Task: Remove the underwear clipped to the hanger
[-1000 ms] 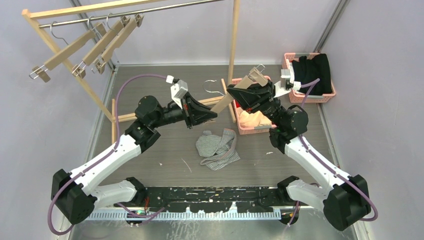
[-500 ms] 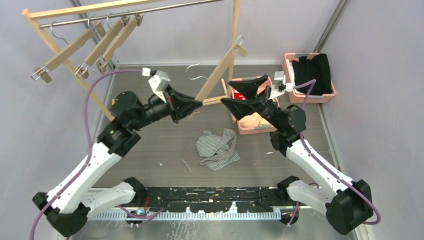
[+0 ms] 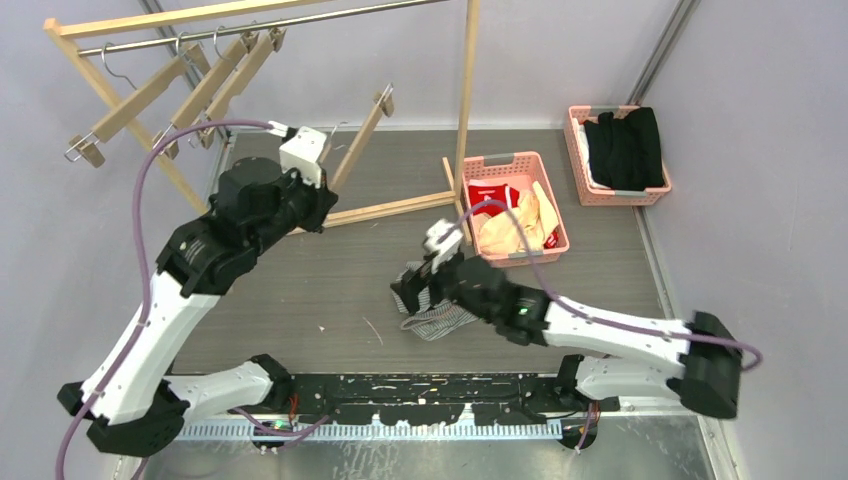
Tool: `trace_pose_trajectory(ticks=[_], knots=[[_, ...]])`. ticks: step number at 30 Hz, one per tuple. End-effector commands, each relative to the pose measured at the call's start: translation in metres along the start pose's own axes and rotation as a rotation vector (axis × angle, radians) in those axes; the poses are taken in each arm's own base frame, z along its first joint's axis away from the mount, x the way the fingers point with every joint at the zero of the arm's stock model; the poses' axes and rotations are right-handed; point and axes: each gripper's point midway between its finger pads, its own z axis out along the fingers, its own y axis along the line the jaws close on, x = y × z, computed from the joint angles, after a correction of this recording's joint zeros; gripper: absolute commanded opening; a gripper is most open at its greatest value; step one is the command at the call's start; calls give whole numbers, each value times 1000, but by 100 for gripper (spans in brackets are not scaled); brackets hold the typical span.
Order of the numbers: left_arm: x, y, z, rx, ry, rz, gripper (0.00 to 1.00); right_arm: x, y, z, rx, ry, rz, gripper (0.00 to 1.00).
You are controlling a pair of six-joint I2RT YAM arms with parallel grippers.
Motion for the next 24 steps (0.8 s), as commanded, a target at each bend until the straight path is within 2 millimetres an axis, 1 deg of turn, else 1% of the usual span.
trace_pose_trajectory(ticks=[1, 4, 6, 8, 11, 12, 13, 14, 16, 17, 18, 20, 21, 24], knots=[[2, 20, -2, -102, 73, 74, 0, 108, -40, -3, 313, 308, -161, 100], [-4, 20, 6, -105, 81, 80, 0, 152, -37, 4, 330, 407, -195, 100], [-7, 20, 13, -100, 91, 73, 0, 173, -39, 7, 341, 451, -201, 100], [-13, 21, 20, -86, 94, 58, 0, 186, -43, 9, 369, 471, -202, 100], [-24, 27, 29, -92, 86, 37, 0, 196, -48, 10, 408, 481, -185, 100], [-28, 30, 31, -99, 77, 31, 0, 197, -49, 10, 415, 481, -179, 97], [-33, 32, 32, -101, 70, 25, 0, 200, -51, 9, 423, 485, -177, 89], [-37, 35, 36, -102, 65, 18, 0, 200, -53, 8, 439, 485, -169, 74], [-44, 38, 43, -100, 62, 8, 0, 198, -60, 5, 488, 474, -157, 40], [-51, 40, 44, -98, 50, 1, 0, 195, -63, 3, 502, 465, -149, 16], [-56, 41, 45, -96, 43, -4, 0, 191, -65, 2, 520, 451, -139, 3], [-65, 42, 48, -90, 33, -12, 0, 175, -68, -1, 539, 407, -136, 1], [-69, 43, 48, -89, 32, -15, 0, 162, -69, -3, 553, 377, -134, 1], [-81, 43, 47, -80, 14, -13, 0, 112, -72, -9, 581, 268, -145, 1]])
